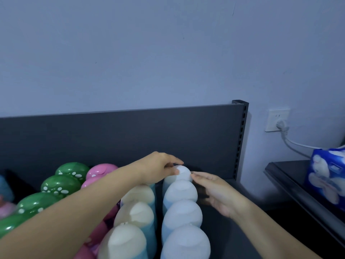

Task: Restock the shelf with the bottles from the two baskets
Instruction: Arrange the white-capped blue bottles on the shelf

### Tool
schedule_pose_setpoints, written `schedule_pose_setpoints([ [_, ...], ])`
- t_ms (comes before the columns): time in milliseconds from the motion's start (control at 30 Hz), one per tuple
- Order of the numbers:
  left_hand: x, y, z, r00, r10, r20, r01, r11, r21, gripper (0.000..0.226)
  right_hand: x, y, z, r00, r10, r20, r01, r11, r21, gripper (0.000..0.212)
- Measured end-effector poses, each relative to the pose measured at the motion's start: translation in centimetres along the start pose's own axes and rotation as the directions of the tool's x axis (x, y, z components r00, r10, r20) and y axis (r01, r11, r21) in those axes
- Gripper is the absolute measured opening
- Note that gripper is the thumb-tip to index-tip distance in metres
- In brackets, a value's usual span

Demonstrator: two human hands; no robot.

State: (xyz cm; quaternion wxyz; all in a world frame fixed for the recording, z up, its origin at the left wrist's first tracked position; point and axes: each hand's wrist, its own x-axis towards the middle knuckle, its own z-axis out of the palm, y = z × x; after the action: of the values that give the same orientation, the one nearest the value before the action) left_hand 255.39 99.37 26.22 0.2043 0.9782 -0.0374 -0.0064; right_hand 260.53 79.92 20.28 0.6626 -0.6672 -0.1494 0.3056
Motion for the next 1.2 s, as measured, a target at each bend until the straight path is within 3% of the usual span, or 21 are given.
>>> schedule_pose_setpoints([
  [167, -2.1, 1.3, -1.5, 0.992, 0.055, -0.111, -0.033, 0.980, 0.194, 0.038, -3.3, -1.5, -0.6, 0.968, -0.188, -0.165, 0.157, 0.970, -0.188, 0.025],
  [433, -8.7, 3.9, -3.2, 0.972, 0.101, -0.211, -0.048, 0.968, 0.246, 0.021, -9.5, -3.5, 0.4, 0.882, -0.469, -0.054, 0.405, 0.811, -0.422, 0.018],
  [533, -12.1, 3.8, -3.8, 0.960, 0.070, -0.270, 0.021, 0.947, 0.321, 0.020, -10.3, -4.7, 1.7, 0.817, -0.577, 0.007, 0.482, 0.676, -0.558, 0.021],
  [700, -20.4, 1.2, -5.8, 0.919, -0.064, -0.390, 0.247, 0.863, 0.441, 0.025, -11.2, -5.9, 4.7, 0.690, -0.704, 0.166, 0.459, 0.249, -0.853, 0.034],
  [800, -26.8, -1.5, -7.3, 0.865, -0.139, -0.481, 0.374, 0.819, 0.435, 0.027, -12.3, -6.6, 8.5, 0.647, -0.715, 0.265, 0.494, 0.128, -0.860, 0.037],
  [967, -38.2, -5.5, -8.1, 0.735, -0.235, -0.637, 0.543, 0.767, 0.344, 0.025, -13.9, -7.1, 17.2, 0.581, -0.682, 0.444, 0.623, 0.021, -0.782, 0.039],
  [1200, -55.2, -10.6, -6.0, 0.605, -0.370, -0.705, 0.704, 0.662, 0.257, 0.026, -14.8, -3.2, 33.2, 0.481, -0.601, 0.638, 0.780, -0.039, -0.624, 0.036],
])
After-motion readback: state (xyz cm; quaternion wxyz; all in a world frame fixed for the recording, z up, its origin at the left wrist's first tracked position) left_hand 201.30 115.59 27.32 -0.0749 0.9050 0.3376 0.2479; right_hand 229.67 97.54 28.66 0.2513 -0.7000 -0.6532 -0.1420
